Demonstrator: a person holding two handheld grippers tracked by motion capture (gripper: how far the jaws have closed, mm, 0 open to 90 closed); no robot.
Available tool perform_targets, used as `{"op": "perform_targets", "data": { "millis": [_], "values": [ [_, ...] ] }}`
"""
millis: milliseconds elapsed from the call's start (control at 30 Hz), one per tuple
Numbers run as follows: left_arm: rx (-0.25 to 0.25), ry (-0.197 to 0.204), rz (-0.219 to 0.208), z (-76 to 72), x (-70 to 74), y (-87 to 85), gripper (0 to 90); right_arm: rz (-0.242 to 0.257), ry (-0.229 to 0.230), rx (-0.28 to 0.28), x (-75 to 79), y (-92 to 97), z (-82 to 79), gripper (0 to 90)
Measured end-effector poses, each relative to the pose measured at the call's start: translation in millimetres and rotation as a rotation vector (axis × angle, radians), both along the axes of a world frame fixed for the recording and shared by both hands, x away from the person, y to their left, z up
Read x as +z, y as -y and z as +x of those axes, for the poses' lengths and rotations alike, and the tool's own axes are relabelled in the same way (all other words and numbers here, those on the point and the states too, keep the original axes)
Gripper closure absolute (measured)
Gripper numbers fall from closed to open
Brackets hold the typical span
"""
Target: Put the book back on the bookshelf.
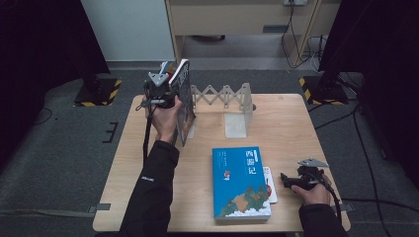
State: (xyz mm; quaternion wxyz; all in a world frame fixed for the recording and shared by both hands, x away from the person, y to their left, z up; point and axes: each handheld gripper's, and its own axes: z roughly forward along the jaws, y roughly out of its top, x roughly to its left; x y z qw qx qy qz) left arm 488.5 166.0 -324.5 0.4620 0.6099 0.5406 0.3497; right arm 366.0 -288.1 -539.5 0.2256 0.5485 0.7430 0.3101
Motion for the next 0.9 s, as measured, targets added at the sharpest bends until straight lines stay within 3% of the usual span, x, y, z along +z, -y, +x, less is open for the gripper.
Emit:
{"op": "perform_targets", "data": {
  "millis": [567,733,900],
  "values": [
    [0.011,-0.009,0.033,-7.2,-9.5,-4.4,81.6,0.003,-0.004,-0.002,0.1,-0.4,0.1,1.4],
    [-0.001,-0.052,0.083,-17.1,-12.4,-7.4,81.4,0.004,-0.005,-0.003,0.1,-0.5,0.0,1.4],
    [-0.018,-0.080,0.093,-24.3,-13.1,-11.4,81.3,0.004,-0.005,-0.003,0.1,-0.5,0.0,1.4]
  ]
}}
